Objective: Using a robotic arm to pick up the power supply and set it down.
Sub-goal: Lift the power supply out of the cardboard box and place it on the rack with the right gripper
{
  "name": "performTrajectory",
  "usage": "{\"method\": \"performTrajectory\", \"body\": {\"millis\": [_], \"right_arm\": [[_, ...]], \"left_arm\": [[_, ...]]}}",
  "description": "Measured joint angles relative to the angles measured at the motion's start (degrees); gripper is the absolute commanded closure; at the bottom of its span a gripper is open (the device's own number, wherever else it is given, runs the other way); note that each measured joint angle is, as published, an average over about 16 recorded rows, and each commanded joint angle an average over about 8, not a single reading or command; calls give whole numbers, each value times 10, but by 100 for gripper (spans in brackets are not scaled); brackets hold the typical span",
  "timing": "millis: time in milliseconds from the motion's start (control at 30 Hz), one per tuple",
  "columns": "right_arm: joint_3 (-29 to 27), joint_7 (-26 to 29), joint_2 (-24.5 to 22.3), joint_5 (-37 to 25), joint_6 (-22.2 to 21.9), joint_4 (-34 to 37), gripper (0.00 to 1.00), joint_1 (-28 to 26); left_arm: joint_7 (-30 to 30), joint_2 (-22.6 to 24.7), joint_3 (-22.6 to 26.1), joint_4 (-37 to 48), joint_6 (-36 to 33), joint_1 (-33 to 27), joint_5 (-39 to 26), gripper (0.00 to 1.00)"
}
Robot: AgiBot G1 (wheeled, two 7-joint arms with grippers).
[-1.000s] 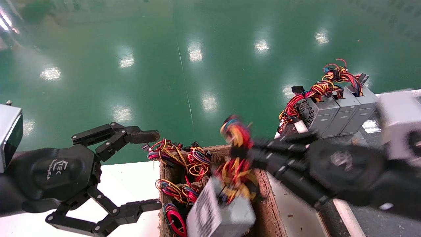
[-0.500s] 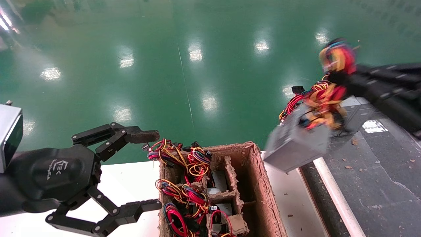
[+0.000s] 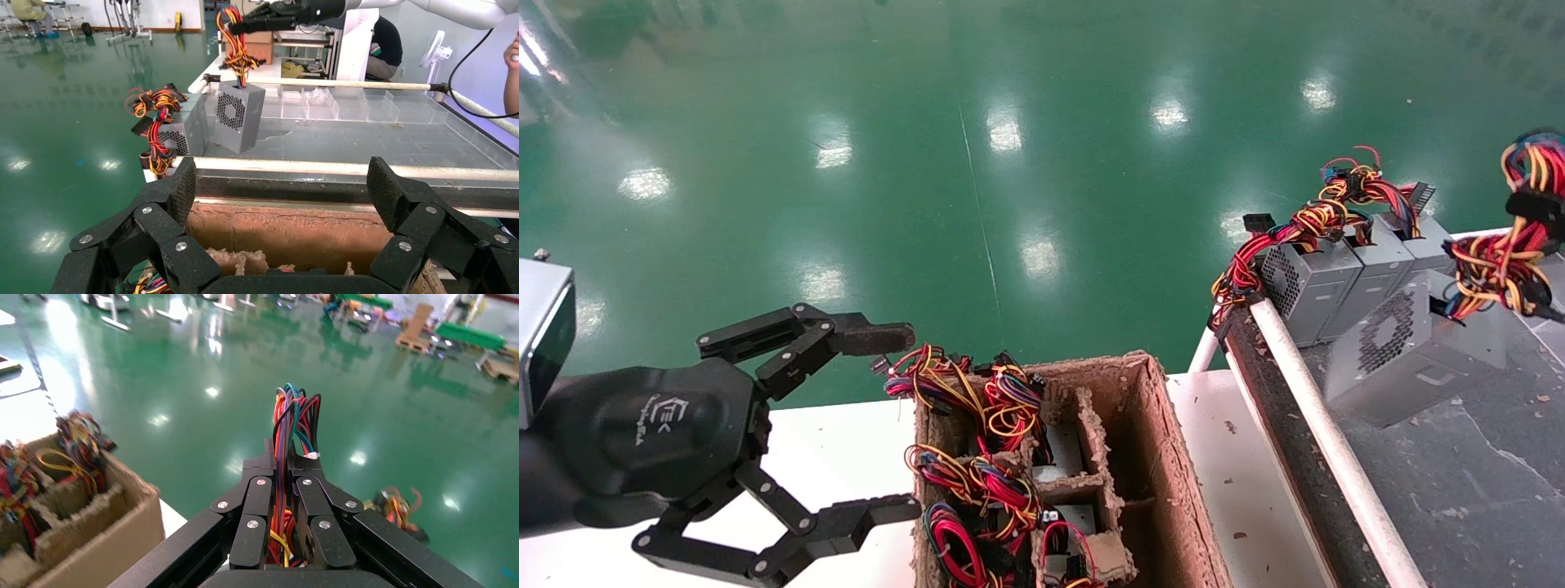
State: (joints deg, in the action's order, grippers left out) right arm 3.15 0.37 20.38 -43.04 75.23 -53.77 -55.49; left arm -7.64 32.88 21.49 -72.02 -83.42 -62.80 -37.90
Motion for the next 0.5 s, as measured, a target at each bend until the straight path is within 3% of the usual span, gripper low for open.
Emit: {"method": "performTrajectory", "body": {"millis": [233,500], "right_arm": [[18,-14,13,-33,-12,37,100,-10],[56,-16,52,-84,-12,72,100,-70]], "left_arm": [[0,0,0,0,0,0,0,0],[0,0,0,0,0,0,0,0]]}}
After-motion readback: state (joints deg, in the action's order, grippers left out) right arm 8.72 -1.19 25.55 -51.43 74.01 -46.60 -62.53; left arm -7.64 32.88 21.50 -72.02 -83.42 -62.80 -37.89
